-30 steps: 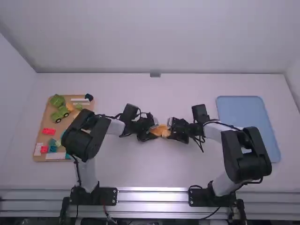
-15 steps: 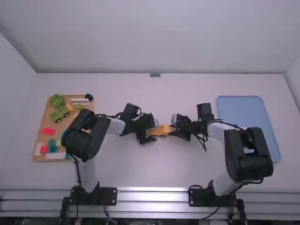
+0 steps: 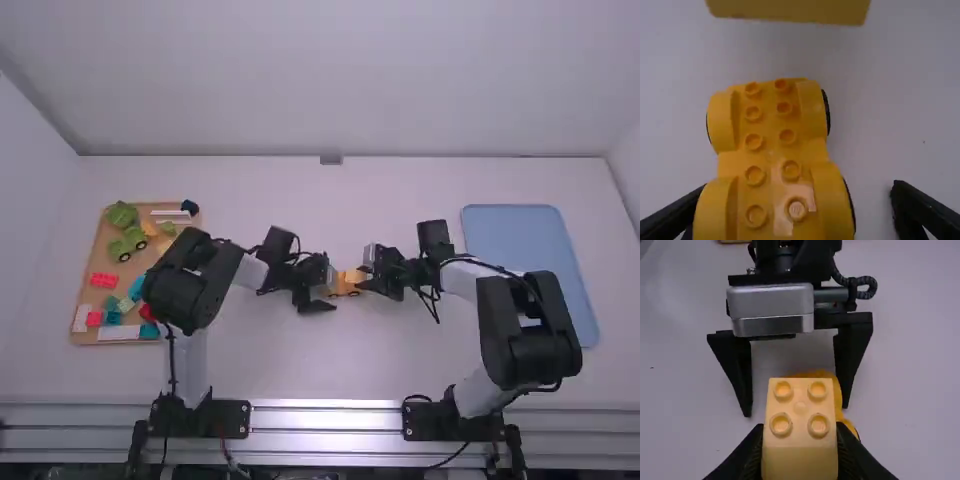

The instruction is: Assemble lego blocks to make yellow taxi

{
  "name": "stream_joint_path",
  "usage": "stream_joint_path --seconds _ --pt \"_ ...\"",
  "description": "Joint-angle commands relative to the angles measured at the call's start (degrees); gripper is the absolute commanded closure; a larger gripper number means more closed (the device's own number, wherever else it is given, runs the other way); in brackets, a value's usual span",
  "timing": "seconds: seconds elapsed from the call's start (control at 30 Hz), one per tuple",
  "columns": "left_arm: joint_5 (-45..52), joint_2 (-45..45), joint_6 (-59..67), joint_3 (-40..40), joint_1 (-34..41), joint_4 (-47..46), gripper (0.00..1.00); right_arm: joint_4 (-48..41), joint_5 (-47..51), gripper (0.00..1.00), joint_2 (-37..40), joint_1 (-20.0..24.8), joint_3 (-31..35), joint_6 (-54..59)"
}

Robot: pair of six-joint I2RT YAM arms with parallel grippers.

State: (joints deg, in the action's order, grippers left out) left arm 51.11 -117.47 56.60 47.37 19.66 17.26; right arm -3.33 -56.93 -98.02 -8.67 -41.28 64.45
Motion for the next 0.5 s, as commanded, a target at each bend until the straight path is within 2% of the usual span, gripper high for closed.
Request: stream_joint_path --seconds 0.0,0.13,0.23,0.3,0.47 --pt "0.79 -2.34 1.36 -0.83 -1.73 -0.28 0.12 -0.28 -1.22 0.81 0.94 0.04 -0.44 -0.17" --pt "4.72 -2.34 1.36 -0.83 -3.48 1.40 0.14 -0.26 -1.16 0.81 0.94 0.33 -0.44 -0.15" --pt "6.14 -2.34 1.31 -0.81 -2.99 1.81 0.08 -0.52 -1.14 0.81 0.94 0.85 -0.44 -0.17" --pt "4.85 -2.34 -0.42 -0.83 -1.97 2.23 0.02 -0.59 -1.18 0.81 0.94 0.85 -0.44 -0.17" --pt "-0.85 -2.34 -10.43 -0.92 0.37 4.81 0.00 -0.52 -0.44 0.81 0.94 0.35 -0.44 -0.17"
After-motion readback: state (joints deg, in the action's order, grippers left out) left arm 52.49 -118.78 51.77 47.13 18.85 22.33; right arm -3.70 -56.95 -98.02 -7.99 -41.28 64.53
